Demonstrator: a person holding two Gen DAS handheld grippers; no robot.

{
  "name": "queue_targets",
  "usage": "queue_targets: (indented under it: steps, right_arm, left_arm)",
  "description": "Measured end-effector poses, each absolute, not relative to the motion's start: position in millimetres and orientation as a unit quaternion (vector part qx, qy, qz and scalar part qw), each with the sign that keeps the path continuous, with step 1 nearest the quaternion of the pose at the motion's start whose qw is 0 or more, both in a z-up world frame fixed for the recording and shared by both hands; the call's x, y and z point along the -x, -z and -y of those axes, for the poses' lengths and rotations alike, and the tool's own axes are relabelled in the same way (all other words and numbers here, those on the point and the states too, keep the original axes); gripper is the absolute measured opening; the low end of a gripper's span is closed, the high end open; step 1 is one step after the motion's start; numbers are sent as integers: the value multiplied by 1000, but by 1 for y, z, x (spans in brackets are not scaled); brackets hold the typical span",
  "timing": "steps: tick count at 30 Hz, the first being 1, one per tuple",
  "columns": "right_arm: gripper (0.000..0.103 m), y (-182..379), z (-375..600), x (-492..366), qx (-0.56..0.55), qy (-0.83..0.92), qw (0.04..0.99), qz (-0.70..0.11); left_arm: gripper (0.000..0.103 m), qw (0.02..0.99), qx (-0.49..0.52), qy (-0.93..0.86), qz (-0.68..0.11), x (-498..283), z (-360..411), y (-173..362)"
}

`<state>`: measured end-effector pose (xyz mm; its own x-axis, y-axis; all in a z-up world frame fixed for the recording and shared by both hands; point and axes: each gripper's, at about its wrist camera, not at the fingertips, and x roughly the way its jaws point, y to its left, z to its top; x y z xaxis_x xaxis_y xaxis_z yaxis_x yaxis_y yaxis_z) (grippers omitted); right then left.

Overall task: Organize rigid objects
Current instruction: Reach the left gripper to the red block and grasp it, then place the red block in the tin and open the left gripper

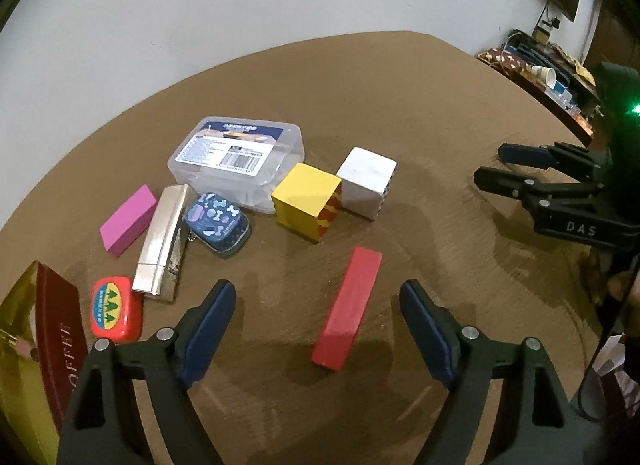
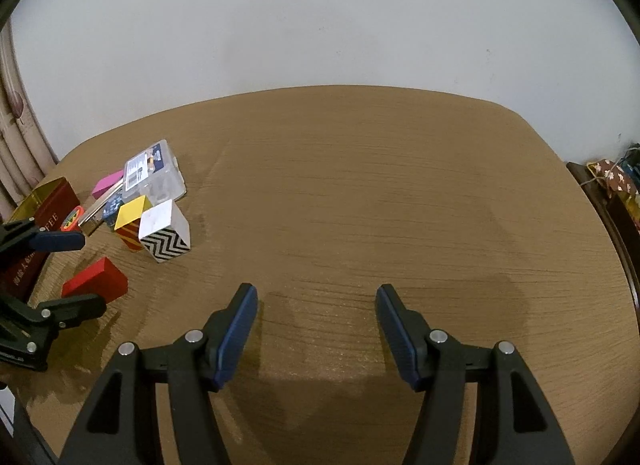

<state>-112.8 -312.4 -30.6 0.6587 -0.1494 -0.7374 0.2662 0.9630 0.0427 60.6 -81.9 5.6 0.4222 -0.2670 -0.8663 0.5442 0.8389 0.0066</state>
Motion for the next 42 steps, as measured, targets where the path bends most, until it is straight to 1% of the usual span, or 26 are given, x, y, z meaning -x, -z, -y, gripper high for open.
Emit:
queue_targets:
  steps: [3, 5, 7, 9, 10, 11, 15, 17, 22, 27, 31, 34, 37, 42]
  right_arm:
    - [64, 33, 311, 110, -72, 117, 905, -403]
    - [64, 42, 303, 95, -72, 117, 904, -404]
    - [64, 42, 301, 93, -72, 117, 904, -404]
    - [64, 43, 301, 92, -73, 117, 904, -405]
    - [64, 43, 301, 92, -73, 118, 904, -405]
    - [64, 43, 302, 92, -73, 118, 904, -405]
    - [68, 44, 303, 91, -76, 115, 904, -405]
    - [69, 45, 303, 91, -77, 115, 903, -406]
    - [70, 45, 302, 89, -74, 115, 902, -409]
    - [71, 46, 298, 86, -66, 117, 901, -412]
    - [71, 47, 294, 85, -60, 119, 901, -414]
    - [71, 46, 294, 85, -63, 119, 902, -411]
    - [71, 47, 293, 83, -62, 114, 900, -415]
    - [71, 47, 278, 82, -29, 97, 898, -428]
  left_arm:
    - [72, 830, -145, 242, -481, -62, 84, -1]
    - [56, 827, -143, 242, -487, -63, 84, 2]
    - [47, 824, -140, 243, -493, -64, 83, 5]
    - [42, 824, -128, 249, -492, -63, 81, 4]
    - [30, 823, -122, 254, -493, -63, 81, 5]
    - [12, 824, -117, 255, -493, -63, 79, 5]
    - [12, 830, -89, 244, -494, -60, 67, 2]
    - [12, 835, -84, 238, -489, -54, 64, -3]
    - [12, 855, -39, 193, -479, -35, 34, -38]
    - [12, 881, -1, 110, -460, -22, -35, -90]
    - [12, 887, 16, 40, -460, -23, -95, -114]
    - [12, 884, 4, -15, -467, -31, -137, -111]
    - [12, 875, 13, -42, -482, -44, -170, -93]
    - [12, 867, 19, -59, -495, -56, -184, -61]
